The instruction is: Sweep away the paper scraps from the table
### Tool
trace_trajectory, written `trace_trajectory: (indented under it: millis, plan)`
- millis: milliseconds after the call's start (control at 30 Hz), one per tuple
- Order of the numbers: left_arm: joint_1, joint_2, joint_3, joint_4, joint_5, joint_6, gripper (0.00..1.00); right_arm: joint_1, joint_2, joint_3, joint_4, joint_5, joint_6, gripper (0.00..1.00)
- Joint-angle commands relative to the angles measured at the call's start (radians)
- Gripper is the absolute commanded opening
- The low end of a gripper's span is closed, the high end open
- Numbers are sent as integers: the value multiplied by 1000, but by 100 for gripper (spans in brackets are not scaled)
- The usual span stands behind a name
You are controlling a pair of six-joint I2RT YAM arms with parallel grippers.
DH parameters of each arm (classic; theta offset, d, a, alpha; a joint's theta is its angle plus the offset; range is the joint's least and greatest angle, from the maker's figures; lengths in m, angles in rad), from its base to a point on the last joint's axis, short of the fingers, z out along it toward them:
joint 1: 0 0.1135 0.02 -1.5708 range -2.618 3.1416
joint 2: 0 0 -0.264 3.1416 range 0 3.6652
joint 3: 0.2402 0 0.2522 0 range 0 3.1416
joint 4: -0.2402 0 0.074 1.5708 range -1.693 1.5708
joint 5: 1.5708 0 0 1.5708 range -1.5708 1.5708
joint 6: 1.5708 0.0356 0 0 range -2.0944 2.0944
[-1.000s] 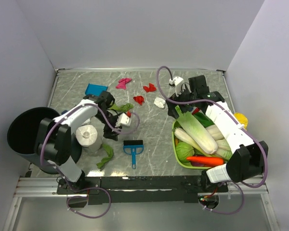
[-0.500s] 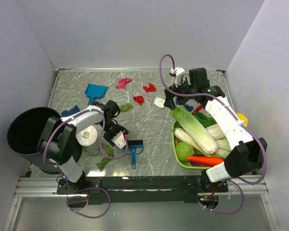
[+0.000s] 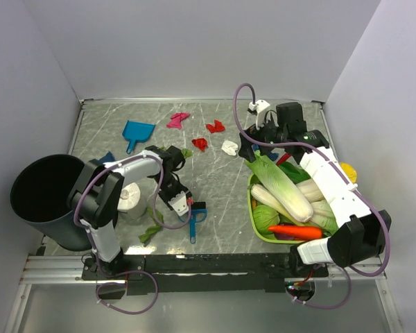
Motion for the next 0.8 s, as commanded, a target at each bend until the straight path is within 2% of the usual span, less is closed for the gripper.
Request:
trace_trajectory:
  millis: [0,200,400,500,633,767]
  plan:
    - [-13,14,28,-84,1,615,46,-2,-52,-18,41,2,1,100]
    - [-24,75,73,-99,-30,608,41,-2,-49,-18,48,2,31,100]
    - [-24,108,87,-66,-2,567,36,0,-37,0,43,11,22,100]
    - [-24,109,73,-72,-7,575,29,-2,-28,6,38,19,18,100]
    - [-24,85,58,-69,9,538,1,-2,-13,14,26,22,10,100]
    - [1,59,94,-96,19,353,1,-2,-2,26,17,25,-5,100]
